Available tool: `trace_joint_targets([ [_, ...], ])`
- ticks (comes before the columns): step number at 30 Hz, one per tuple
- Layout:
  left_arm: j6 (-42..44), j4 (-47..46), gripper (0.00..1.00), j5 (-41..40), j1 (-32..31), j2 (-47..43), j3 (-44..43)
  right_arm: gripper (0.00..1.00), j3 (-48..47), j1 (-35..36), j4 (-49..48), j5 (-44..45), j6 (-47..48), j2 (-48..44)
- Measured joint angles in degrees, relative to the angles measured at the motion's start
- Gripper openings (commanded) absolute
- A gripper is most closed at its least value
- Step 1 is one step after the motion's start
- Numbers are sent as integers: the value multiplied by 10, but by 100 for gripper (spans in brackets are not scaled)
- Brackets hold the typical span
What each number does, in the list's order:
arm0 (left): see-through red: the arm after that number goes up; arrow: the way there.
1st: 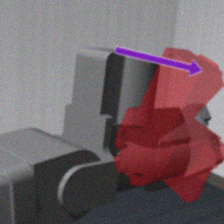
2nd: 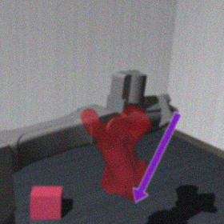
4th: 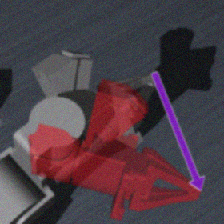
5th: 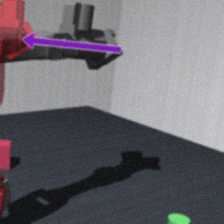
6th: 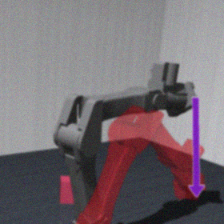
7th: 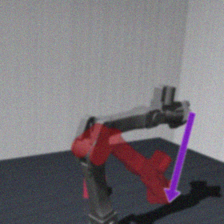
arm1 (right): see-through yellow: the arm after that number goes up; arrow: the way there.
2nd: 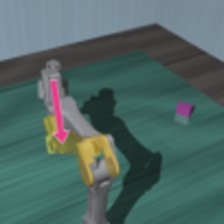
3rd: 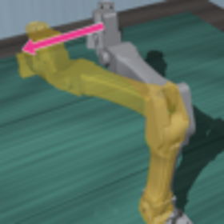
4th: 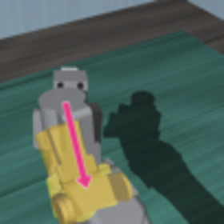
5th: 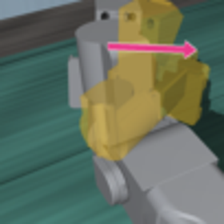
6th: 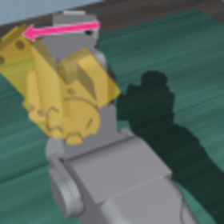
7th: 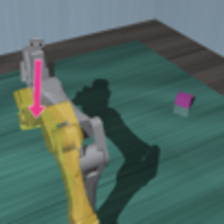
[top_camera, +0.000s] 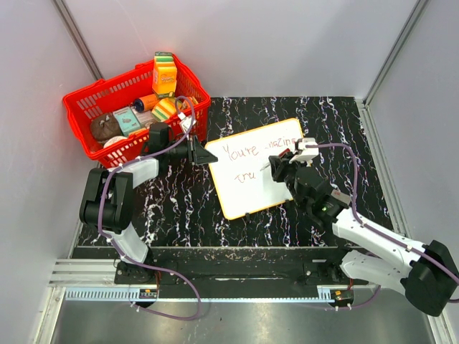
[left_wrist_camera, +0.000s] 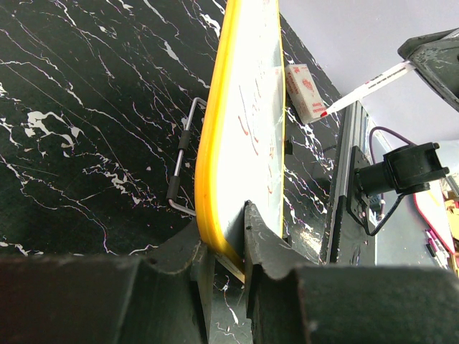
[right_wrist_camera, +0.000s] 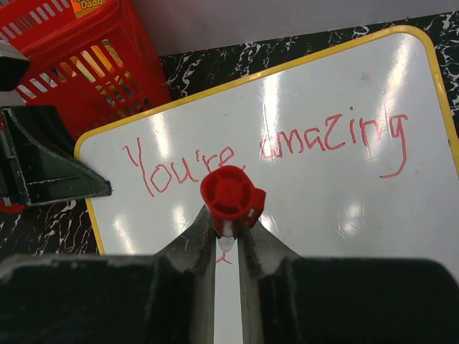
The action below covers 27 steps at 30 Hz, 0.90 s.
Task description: Write a sentence on the whiteboard
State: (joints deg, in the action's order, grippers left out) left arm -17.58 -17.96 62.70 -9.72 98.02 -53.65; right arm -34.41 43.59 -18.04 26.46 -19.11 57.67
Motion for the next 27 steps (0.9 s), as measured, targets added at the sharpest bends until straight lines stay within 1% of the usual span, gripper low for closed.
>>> trace_joint_targets([
  [17, 0, 0, 0, 0, 0, 0, 0, 0, 0, -31, 12, -26, 2, 4],
  [27, 0, 0, 0, 0, 0, 0, 0, 0, 0, -37, 12, -40, 2, 9],
])
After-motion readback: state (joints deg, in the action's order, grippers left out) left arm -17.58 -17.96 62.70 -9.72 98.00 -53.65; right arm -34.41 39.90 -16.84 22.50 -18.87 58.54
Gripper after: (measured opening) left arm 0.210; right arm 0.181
